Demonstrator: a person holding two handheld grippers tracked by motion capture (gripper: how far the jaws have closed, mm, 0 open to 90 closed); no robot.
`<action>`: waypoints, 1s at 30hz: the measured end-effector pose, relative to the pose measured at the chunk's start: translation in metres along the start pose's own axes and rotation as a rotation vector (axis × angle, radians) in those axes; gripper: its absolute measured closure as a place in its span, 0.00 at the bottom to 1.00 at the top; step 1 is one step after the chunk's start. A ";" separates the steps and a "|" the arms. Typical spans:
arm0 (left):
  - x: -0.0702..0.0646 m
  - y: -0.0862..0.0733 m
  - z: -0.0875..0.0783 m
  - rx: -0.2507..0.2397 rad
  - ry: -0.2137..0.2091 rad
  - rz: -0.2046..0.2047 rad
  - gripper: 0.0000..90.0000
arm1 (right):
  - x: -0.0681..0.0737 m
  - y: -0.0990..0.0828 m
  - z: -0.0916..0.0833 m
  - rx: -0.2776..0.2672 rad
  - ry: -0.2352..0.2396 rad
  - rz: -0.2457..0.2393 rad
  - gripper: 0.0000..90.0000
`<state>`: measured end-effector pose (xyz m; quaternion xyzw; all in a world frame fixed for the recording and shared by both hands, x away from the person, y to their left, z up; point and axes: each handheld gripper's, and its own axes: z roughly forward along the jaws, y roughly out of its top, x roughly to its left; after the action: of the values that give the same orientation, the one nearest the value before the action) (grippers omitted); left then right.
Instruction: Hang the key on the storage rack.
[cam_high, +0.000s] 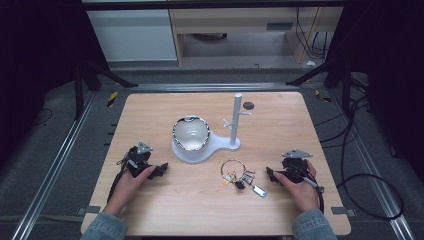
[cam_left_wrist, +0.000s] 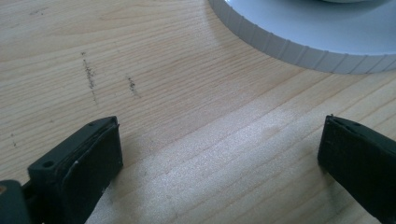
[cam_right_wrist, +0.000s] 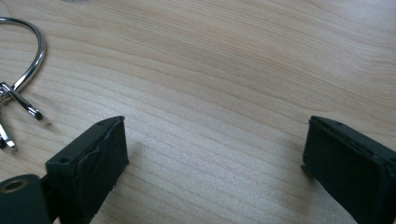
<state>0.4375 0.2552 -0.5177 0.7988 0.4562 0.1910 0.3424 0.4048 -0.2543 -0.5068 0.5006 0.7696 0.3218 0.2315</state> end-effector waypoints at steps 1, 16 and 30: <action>0.000 0.000 0.000 0.000 0.000 0.000 0.00 | 0.000 0.000 0.000 0.000 0.000 0.000 0.08; 0.000 0.000 0.000 0.000 -0.001 0.002 0.00 | 0.009 0.009 -0.010 -0.071 0.063 -0.064 0.46; 0.000 0.000 0.000 0.000 -0.003 0.003 0.00 | 0.032 0.014 -0.011 -0.095 0.232 -0.188 0.82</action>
<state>0.4378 0.2555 -0.5177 0.7997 0.4548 0.1903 0.3427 0.3934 -0.2241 -0.4903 0.3741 0.8186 0.3905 0.1936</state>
